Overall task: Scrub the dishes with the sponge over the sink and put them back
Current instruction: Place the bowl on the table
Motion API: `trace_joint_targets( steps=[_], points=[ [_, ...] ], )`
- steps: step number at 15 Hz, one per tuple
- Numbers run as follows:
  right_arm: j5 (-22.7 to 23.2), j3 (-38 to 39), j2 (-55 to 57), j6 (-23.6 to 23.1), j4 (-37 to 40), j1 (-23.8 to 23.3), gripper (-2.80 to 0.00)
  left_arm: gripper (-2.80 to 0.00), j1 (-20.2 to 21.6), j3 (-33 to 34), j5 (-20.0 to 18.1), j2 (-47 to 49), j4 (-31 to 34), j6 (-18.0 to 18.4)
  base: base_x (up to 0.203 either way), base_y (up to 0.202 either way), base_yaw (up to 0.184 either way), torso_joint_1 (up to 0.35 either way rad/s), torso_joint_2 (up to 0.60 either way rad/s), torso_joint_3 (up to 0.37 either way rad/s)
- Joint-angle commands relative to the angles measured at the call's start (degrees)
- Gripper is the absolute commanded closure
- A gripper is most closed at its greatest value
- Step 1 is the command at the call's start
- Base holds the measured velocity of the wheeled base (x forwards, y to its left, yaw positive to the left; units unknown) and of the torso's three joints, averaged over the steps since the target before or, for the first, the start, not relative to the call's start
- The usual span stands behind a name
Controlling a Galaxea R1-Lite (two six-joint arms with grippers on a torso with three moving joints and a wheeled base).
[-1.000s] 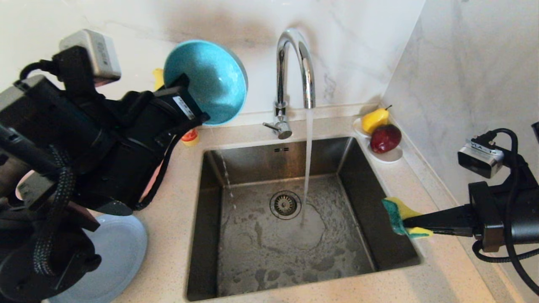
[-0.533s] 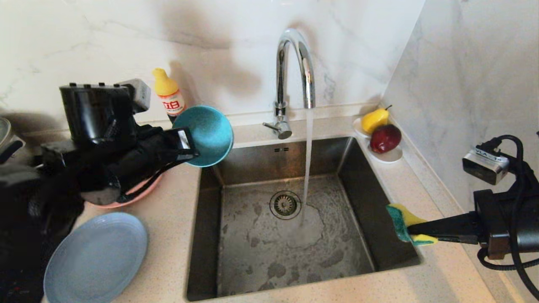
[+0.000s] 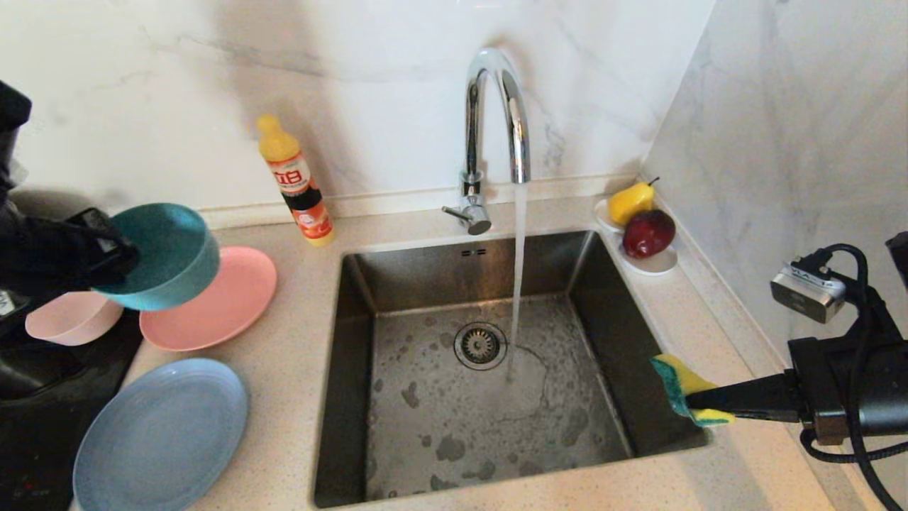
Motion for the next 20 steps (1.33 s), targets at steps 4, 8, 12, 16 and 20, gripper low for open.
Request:
trace_joint_targets(
  steps=[4, 8, 12, 16, 20],
  points=[
    [0.36, -0.77, 0.11, 0.07, 0.08, 0.05, 0.0, 0.0, 17.54, 1.09, -0.8, -4.42, 6.32, -2.75, 0.0, 0.0, 0.0, 0.0, 0.0, 0.0],
    [0.28, -0.95, 1.05, 0.07, 0.08, 0.07, 0.0, 0.0, 29.26, 5.61, -3.7, -2.96, 5.98, -2.51, 0.0, 0.0, 0.0, 0.0, 0.0, 0.0],
    [0.28, -0.68, 2.52, 0.07, -1.18, 0.14, 0.0, 0.0, 38.3, 7.64, -9.97, 5.18, -0.3, -2.31, 0.0, 0.0, 0.0, 0.0, 0.0, 0.0],
    [0.2, -0.58, 4.06, 0.01, -1.57, -0.04, 0.0, 0.0, 41.31, 12.24, -11.49, 12.7, -7.79, -1.63, 0.0, 0.0, 0.0, 0.0, 0.0, 0.0],
    [0.28, -0.68, 5.36, 0.07, -2.73, -0.04, 0.0, 0.0, 42.26, 18.03, -12.93, 14.96, -17.32, -1.35, 0.0, 0.0, 0.0, 0.0, 0.0, 0.0]
  ],
)
